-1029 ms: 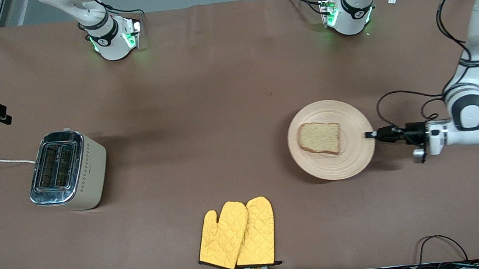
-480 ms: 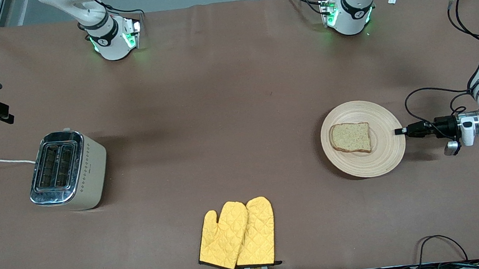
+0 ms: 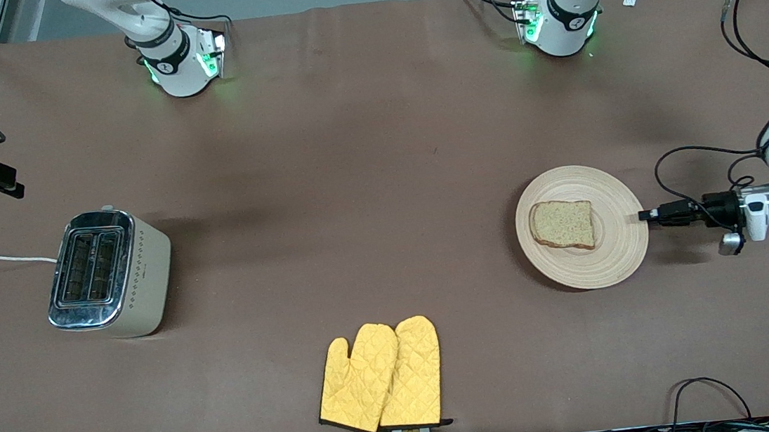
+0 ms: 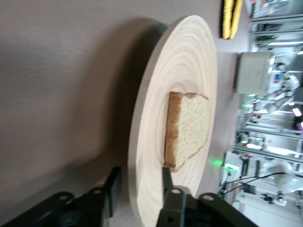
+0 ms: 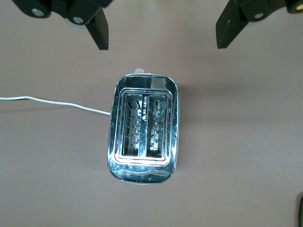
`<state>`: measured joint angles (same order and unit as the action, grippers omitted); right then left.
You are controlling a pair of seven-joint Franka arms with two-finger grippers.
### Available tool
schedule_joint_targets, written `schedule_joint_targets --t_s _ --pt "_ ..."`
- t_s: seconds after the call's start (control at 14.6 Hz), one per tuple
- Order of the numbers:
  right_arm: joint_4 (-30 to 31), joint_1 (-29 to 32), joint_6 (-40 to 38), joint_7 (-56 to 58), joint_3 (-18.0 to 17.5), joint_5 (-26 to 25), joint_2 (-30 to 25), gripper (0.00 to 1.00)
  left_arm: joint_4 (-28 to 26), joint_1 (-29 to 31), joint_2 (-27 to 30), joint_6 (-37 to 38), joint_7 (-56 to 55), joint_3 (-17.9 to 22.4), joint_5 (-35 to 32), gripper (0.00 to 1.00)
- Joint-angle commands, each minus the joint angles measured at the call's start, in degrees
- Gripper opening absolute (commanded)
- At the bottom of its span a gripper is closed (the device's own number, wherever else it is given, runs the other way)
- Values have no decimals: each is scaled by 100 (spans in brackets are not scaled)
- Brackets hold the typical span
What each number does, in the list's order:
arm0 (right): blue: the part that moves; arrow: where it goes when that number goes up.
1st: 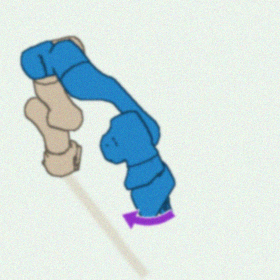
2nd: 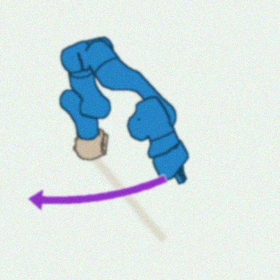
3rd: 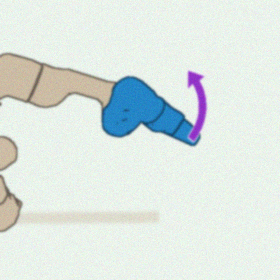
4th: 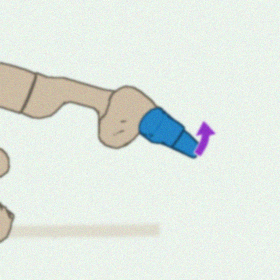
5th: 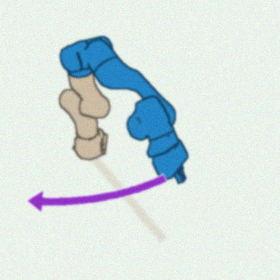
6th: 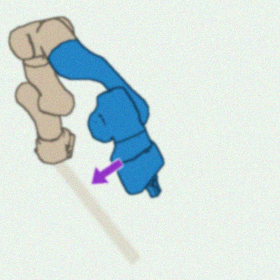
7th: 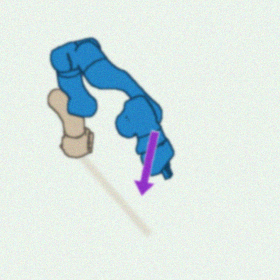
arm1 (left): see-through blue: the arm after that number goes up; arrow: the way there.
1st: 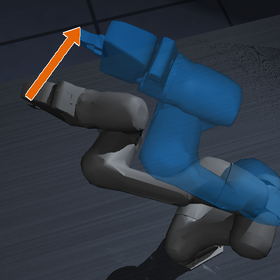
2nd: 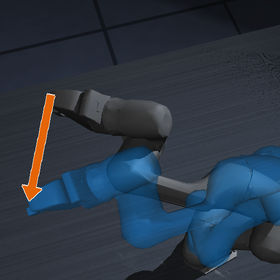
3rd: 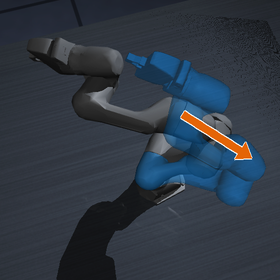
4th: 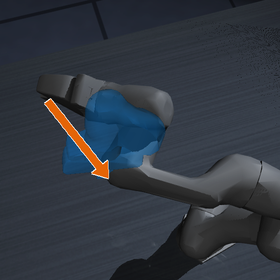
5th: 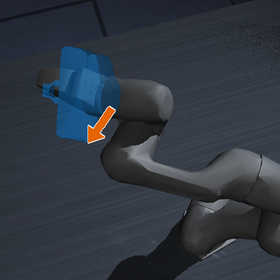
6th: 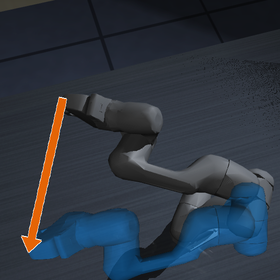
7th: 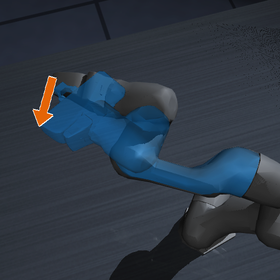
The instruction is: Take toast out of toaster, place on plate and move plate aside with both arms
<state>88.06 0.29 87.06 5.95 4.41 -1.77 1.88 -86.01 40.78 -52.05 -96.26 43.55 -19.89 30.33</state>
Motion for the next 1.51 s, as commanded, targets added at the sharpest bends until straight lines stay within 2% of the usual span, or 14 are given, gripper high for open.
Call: schedule_joint_targets --t_s 0.0,0.14,0.27,0.69,0.96,1.1,1.24,1.44 --pt "27 -3 -66 -103 -36 -25 -109 100 854 -201 72 642 -697 -102 -771 100" --pt "27 -3 -66 -103 -36 -17 -109 100 1417 -604 229 792 -908 -111 -1334 100" --pt "27 -3 -66 -103 -36 -17 -109 100 1665 -1280 658 845 -1416 -59 -1914 100" --pt "-17 -3 -57 -103 -54 89 -109 100 1649 -2626 2302 863 -2656 -67 -2856 100" --pt "-44 -3 -66 -111 -142 98 -100 100 1640 -3338 3138 951 -4491 -111 -3313 100" --pt "-43 15 -101 -103 -133 106 -100 100 1535 -3472 3620 977 -5265 -146 -3411 100" --pt "-43 24 -145 -76 -124 106 -100 100 1280 -3419 4017 1153 -5435 -287 -3402 100" --pt "-52 6 -233 -76 -133 106 -91 100 1218 -3402 4168 1127 -5471 -278 -3437 100"
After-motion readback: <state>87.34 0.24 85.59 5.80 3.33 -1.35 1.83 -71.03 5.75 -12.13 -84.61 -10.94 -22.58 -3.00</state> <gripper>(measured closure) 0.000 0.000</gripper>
